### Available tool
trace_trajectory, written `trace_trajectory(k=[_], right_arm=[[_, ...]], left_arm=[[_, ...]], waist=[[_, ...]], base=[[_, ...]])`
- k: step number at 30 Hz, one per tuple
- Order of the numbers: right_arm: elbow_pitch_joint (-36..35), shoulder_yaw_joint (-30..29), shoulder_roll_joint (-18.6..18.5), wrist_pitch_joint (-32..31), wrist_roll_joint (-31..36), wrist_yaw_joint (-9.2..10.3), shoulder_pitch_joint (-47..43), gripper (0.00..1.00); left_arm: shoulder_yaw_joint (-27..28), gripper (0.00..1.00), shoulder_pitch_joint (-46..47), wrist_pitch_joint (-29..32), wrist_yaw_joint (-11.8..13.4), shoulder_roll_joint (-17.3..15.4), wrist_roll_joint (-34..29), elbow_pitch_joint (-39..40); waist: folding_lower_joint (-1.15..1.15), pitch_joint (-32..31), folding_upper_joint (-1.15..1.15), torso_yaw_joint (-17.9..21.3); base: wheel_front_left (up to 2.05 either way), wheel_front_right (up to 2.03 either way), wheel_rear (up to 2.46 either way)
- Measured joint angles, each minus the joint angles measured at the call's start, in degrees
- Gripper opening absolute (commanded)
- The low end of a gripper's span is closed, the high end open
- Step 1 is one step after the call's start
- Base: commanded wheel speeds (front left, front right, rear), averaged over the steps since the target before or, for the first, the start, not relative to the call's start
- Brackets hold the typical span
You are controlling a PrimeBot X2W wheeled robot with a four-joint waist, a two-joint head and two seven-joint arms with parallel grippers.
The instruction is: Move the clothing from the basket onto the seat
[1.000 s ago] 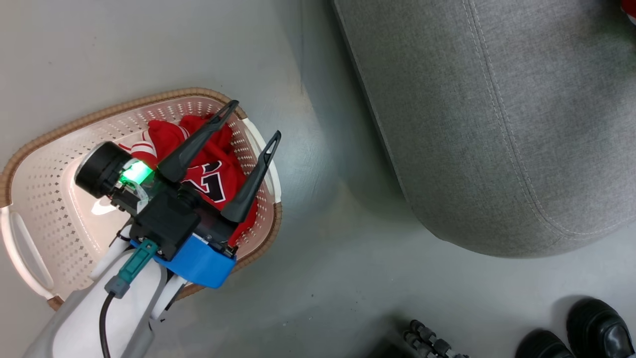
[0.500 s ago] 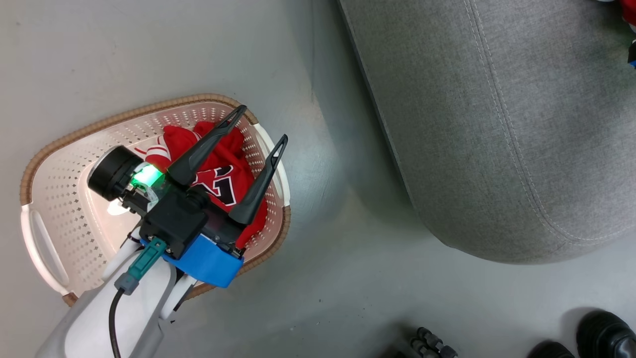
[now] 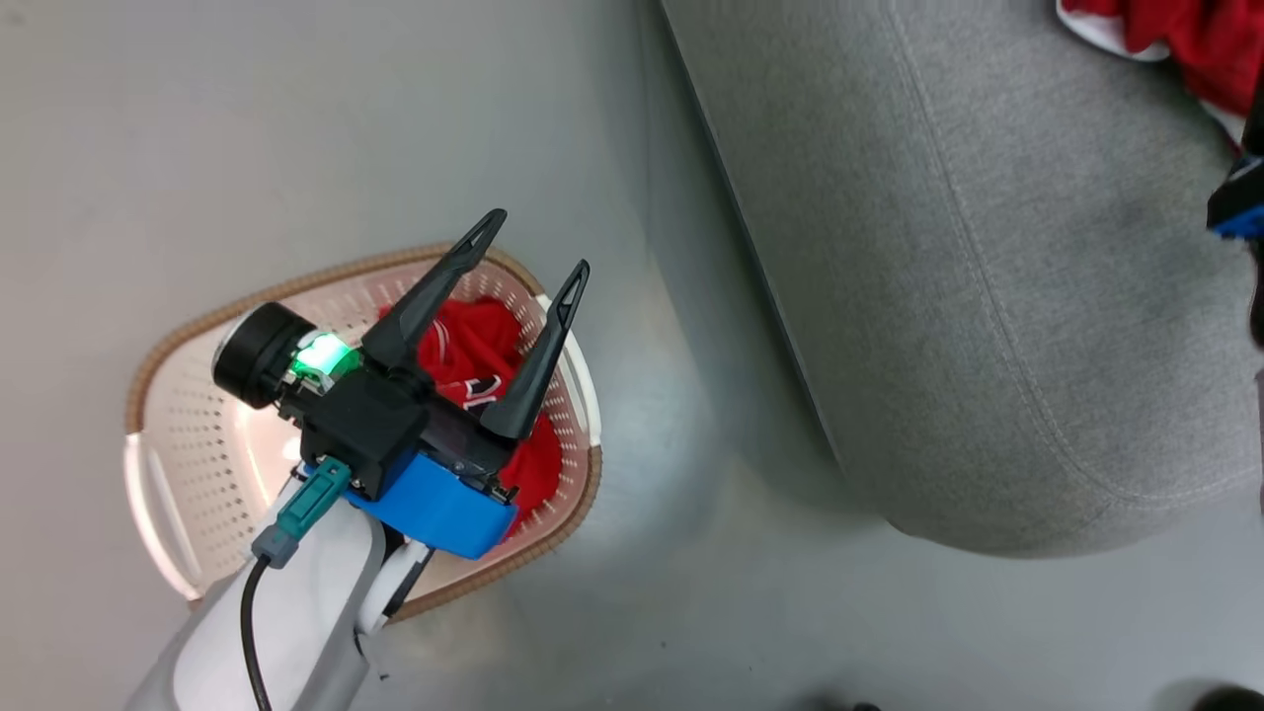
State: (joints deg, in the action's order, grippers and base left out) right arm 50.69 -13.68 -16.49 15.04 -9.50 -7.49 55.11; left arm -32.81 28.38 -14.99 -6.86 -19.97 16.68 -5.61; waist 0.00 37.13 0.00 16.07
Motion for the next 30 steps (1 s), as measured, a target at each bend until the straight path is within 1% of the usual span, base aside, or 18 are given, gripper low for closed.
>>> trace_trajectory(k=[6, 9, 11, 16, 20, 24, 30], right_arm=[[-3.66, 2.43, -0.34, 0.0, 0.19, 0.0, -6.5, 1.0], [-6.13, 3.63, -1.48, 0.01, -0.74, 0.0, -10.98, 1.0], [-8.06, 4.59, -1.58, 0.0, -1.52, 0.0, -13.9, 1.0], [-14.94, 6.79, -0.48, -0.41, -2.75, 0.0, -22.63, 1.0], [-21.43, 6.98, 0.37, -2.83, -2.9, 0.0, -30.55, 1.0], [-28.67, 7.11, 2.41, -5.52, -3.24, 0.0, -37.19, 1.0], [-37.44, 8.14, 4.93, -10.06, -4.19, 0.0, -45.36, 1.0]], left_arm=[[3.15, 1.0, -3.96, 0.0, -0.24, 3.52, 1.37, -1.52], [4.01, 1.0, -5.91, -0.01, -0.27, 5.63, 1.79, -2.96], [4.36, 1.0, -7.25, -0.01, -0.35, 6.32, 2.16, -4.21], [5.57, 1.0, -10.34, -0.01, -0.52, 7.42, 3.81, -6.92], [7.54, 1.0, -12.83, -0.02, -0.53, 8.36, 5.01, -8.34], [10.27, 1.0, -15.83, -0.07, -0.53, 9.04, 5.5, -9.58], [12.59, 1.0, -18.46, -0.08, -0.53, 9.1, 5.94, -11.95]], waist=[[0.01, -5.91, 0.0, -1.83], [0.01, -9.07, 0.0, -3.38], [0.02, -11.23, 0.0, -4.55], [0.02, -16.93, 0.0, -7.45], [0.02, -21.41, 0.0, -10.17], [0.02, -25.51, 0.0, -12.87], [0.02, -30.32, 0.0, -16.68]], base=[[0.0, 0.0, 0.0], [0.0, 0.0, 0.0], [0.0, 0.0, 0.0], [0.0, 0.0, 0.0], [0.0, 0.0, 0.0], [0.0, 0.0, 0.0], [0.0, 0.0, 0.0]])
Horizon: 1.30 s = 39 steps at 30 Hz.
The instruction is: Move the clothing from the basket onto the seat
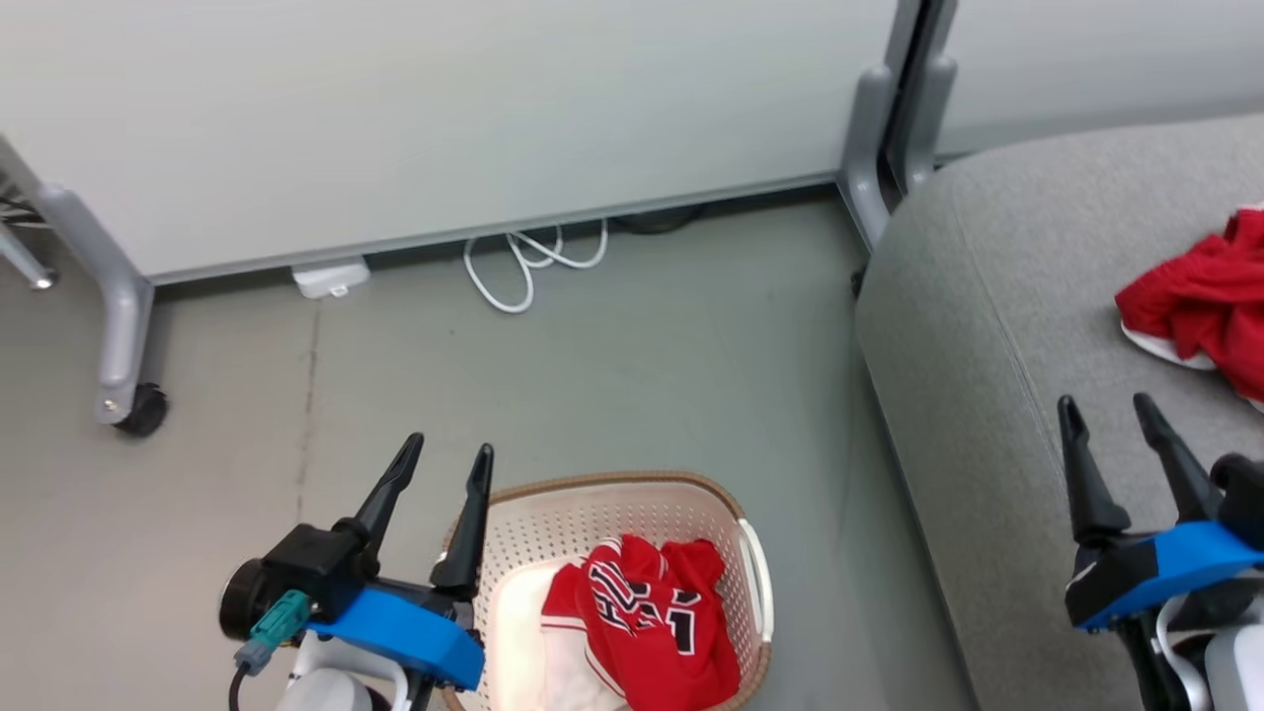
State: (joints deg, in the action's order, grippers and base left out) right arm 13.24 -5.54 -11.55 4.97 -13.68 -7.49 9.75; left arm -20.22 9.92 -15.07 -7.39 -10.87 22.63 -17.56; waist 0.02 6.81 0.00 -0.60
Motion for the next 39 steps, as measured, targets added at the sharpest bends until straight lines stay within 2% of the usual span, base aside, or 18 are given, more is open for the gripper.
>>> trace_trajectory(k=[8, 17, 39], right_arm=[[-6.66, 1.08, 2.86, -2.58, 0.99, 0.0, -6.71, 1.0], [-9.25, 1.34, 6.71, -2.89, 2.11, 0.0, -10.21, 1.0], [-8.88, 2.5, 8.16, -2.38, 3.15, 0.0, -10.82, 1.0]], left_arm=[[5.02, 1.0, -1.94, 0.0, 0.0, 0.73, -0.11, -2.45], [8.68, 1.0, -3.94, 0.01, 0.0, 1.25, -0.43, -4.68], [9.48, 1.0, -5.15, 0.01, 0.0, 1.59, -0.53, -6.05]], waist=[[0.0, -4.7, 0.0, -3.77], [-0.01, -7.75, 0.0, -6.39], [-0.02, -8.43, 0.0, -4.71]], base=[[0.0, 0.0, 0.0], [0.0, 0.0, 0.0], [0.0, 0.0, 0.0]])
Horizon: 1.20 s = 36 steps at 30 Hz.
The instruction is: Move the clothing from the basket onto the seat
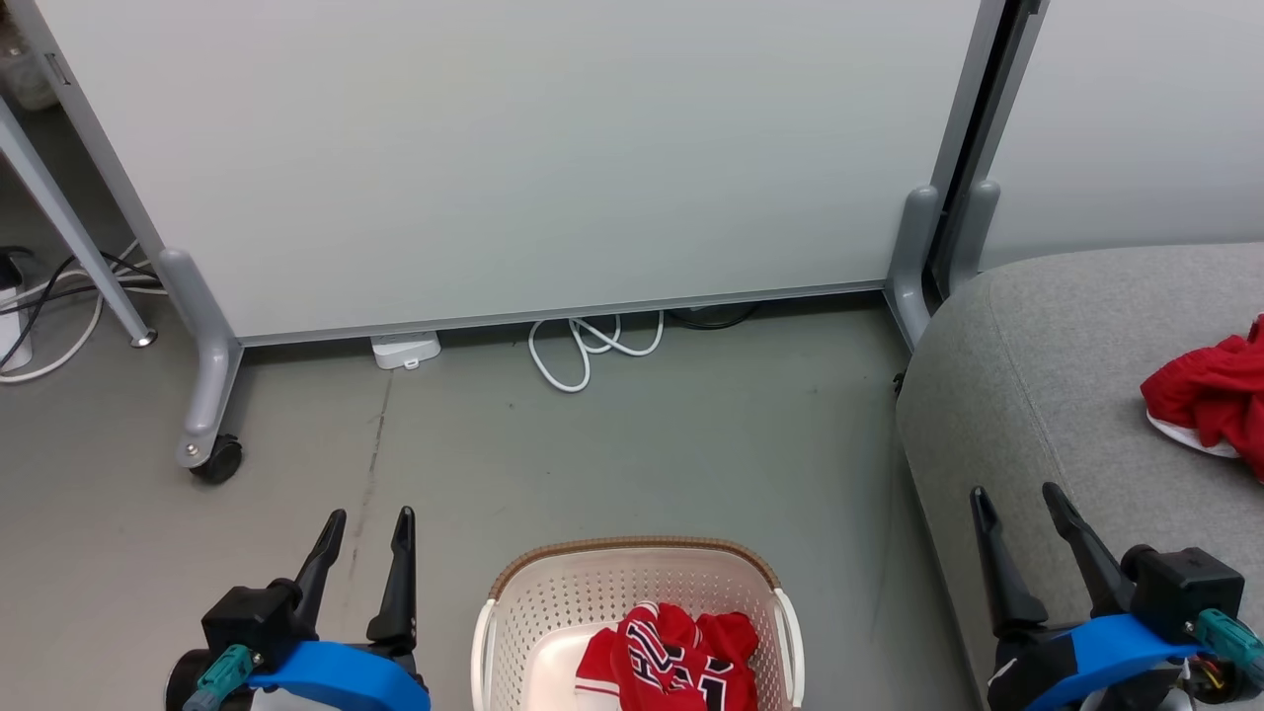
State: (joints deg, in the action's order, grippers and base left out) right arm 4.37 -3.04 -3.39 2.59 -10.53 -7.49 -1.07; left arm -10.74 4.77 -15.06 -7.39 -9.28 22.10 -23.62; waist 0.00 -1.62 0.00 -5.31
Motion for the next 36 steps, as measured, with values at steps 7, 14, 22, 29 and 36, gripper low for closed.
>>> trace_trajectory(k=[7, 14, 22, 29, 36], right_arm=[[0.34, 0.86, 0.14, 0.08, -0.03, 0.0, 0.22, 1.0], [-0.07, 2.34, 0.22, 0.0, -0.11, 0.0, 0.74, 1.0], [-2.08, 4.11, 0.16, -0.01, -0.11, 0.0, 5.32, 1.0], [-2.24, 7.89, 0.15, 1.16, -0.01, 0.0, 10.26, 1.0], [-1.43, 12.06, 0.21, 3.14, -0.25, 0.01, 15.42, 1.0]], left_arm=[[-0.23, 1.0, 0.01, 0.0, 0.0, 0.32, 0.0, 0.19], [-1.43, 1.0, 0.07, -0.01, 0.0, 0.64, 0.09, -0.35], [-7.1, 1.0, 6.36, 0.0, 0.0, 1.52, 1.64, -4.1], [-13.91, 1.0, 14.75, 0.0, 0.0, 0.36, 3.2, -10.53], [-20.8, 1.0, 23.64, 0.43, 0.0, -1.68, 6.46, -18.6]], waist=[[0.0, 0.28, 0.0, 0.84], [0.0, 2.0, 0.0, 2.22], [-0.01, 9.98, 0.0, 4.31], [-0.02, 18.17, 0.0, 7.14], [-0.02, 26.68, 0.0, 10.81]], base=[[0.0, 0.0, 0.0], [0.0, 0.0, 0.0], [0.0, 0.0, 0.0], [0.0, 0.0, 0.0], [0.0, 0.0, 0.0]])
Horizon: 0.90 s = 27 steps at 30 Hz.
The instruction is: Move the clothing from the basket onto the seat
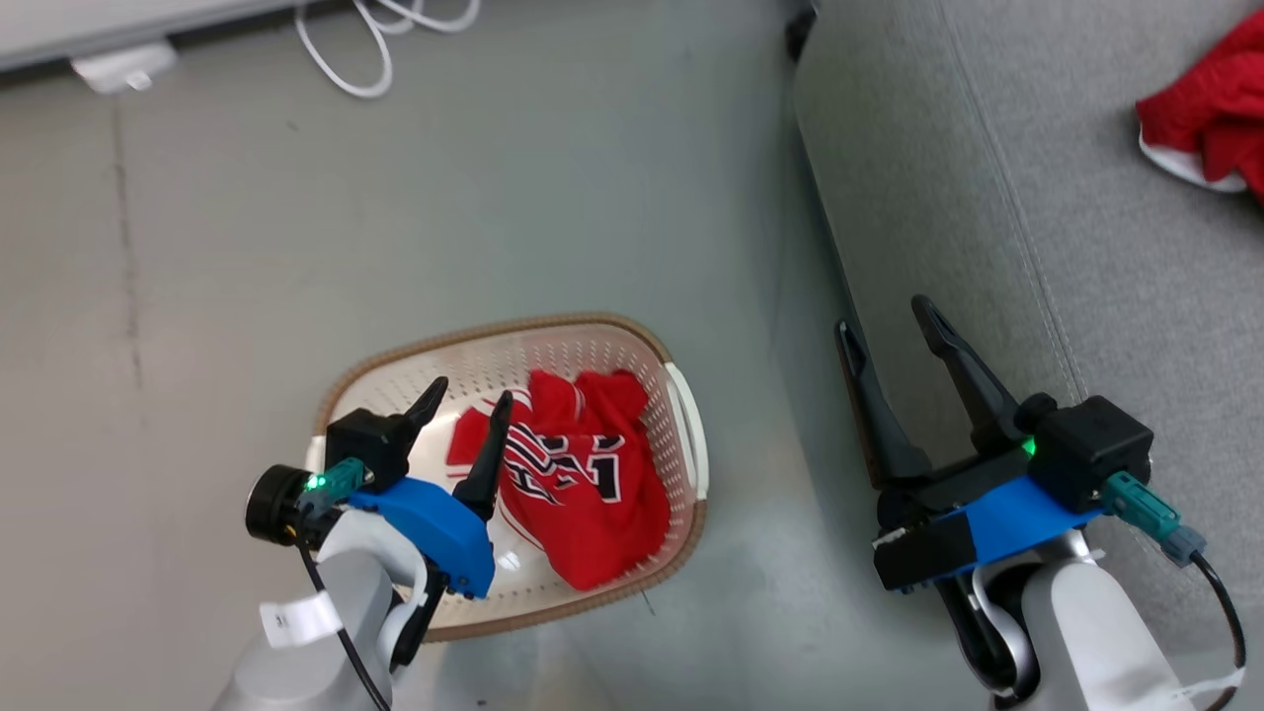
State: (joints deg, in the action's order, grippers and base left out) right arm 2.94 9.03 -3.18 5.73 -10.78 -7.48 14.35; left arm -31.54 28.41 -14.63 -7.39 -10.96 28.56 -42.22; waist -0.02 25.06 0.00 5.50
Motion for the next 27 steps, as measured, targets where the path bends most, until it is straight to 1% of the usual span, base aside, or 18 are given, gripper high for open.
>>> trace_trajectory(k=[4, 12, 17, 20, 23, 27], right_arm=[[1.03, 1.77, 0.04, 1.63, -0.98, -0.01, 2.36, 1.0], [3.59, 5.54, 0.14, 5.21, -3.54, -0.01, 6.16, 1.0], [5.39, 7.7, 0.16, 7.06, -5.87, -0.01, 8.12, 1.0], [6.36, 8.68, 0.16, 8.1, -6.7, -0.01, 9.31, 1.0], [7.13, 9.48, 0.19, 8.57, -7.83, -0.01, 10.22, 1.0], [7.98, 10.73, 0.2, 9.02, -9.02, -0.01, 11.52, 1.0]], left_arm=[[-3.54, 1.0, 3.38, 1.96, -0.01, -1.21, 3.0, -3.65], [-5.5, 1.0, 8.05, 5.14, -0.02, -3.61, 8.64, -9.73], [-5.33, 1.0, 10.0, 6.01, -0.02, -5.2, 10.49, -12.69], [-5.64, 1.0, 11.2, 6.6, 0.05, -6.12, 10.51, -14.52], [-5.21, 1.0, 12.36, 7.45, 1.34, -7.03, 10.61, -16.64], [-4.5, 1.0, 13.3, 7.67, 1.38, -7.79, 11.31, -18.16]], waist=[[0.0, 4.66, 0.0, 2.29], [0.0, 12.87, 0.0, 7.07], [0.01, 16.99, 0.0, 9.94], [0.01, 19.26, 0.0, 11.25], [0.01, 21.33, 0.0, 12.26], [0.01, 23.61, 0.0, 13.27]], base=[[0.0, 0.0, 0.0], [0.0, 0.0, 0.0], [0.0, 0.0, 0.0], [0.0, 0.0, 0.0], [0.0, 0.0, 0.0], [0.0, 0.0, 0.0]])
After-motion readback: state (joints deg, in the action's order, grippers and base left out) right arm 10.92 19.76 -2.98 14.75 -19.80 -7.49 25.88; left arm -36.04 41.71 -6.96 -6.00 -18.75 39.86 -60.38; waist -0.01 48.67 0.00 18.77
